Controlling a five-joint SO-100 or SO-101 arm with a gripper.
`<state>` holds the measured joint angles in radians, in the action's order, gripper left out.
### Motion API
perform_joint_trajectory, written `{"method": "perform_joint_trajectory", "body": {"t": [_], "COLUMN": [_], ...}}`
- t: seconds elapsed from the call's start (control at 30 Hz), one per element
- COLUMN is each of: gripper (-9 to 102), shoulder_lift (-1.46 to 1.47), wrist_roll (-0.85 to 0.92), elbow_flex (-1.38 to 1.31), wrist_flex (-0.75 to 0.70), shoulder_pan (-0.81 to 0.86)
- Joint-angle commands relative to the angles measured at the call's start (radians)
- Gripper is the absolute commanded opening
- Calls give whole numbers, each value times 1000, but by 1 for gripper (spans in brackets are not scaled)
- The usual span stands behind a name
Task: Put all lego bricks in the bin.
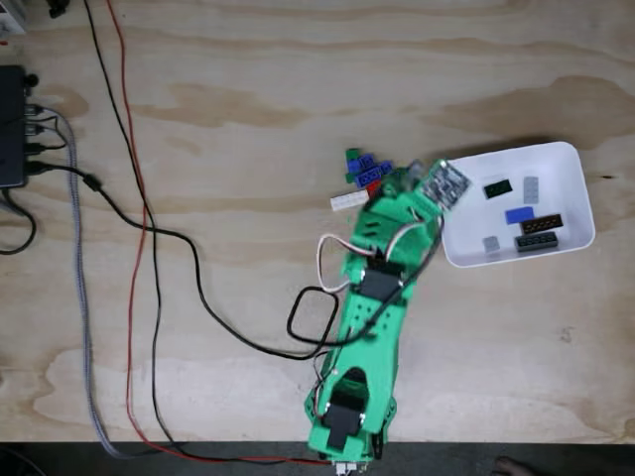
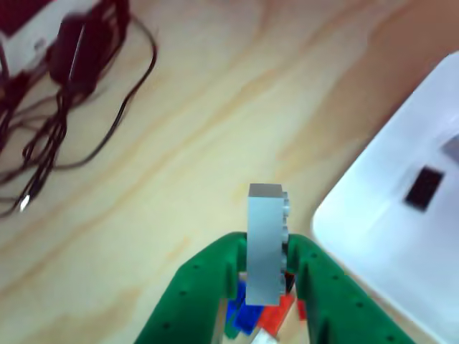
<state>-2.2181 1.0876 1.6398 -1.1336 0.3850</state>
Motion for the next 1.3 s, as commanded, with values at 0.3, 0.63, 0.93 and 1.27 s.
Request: {"method": "perform_joint_trajectory", "body": {"t": [0.3, 0.63, 0.93, 1.27], "gripper": [23, 23, 19, 22], "shoulder_lift": [468, 69, 466, 624], "wrist_roll": [212, -43, 129, 265], "elbow_flex": [101, -152, 41, 224], "wrist_flex": [282, -288, -449, -83], "shoulder_pan": [472, -106, -310, -86]}}
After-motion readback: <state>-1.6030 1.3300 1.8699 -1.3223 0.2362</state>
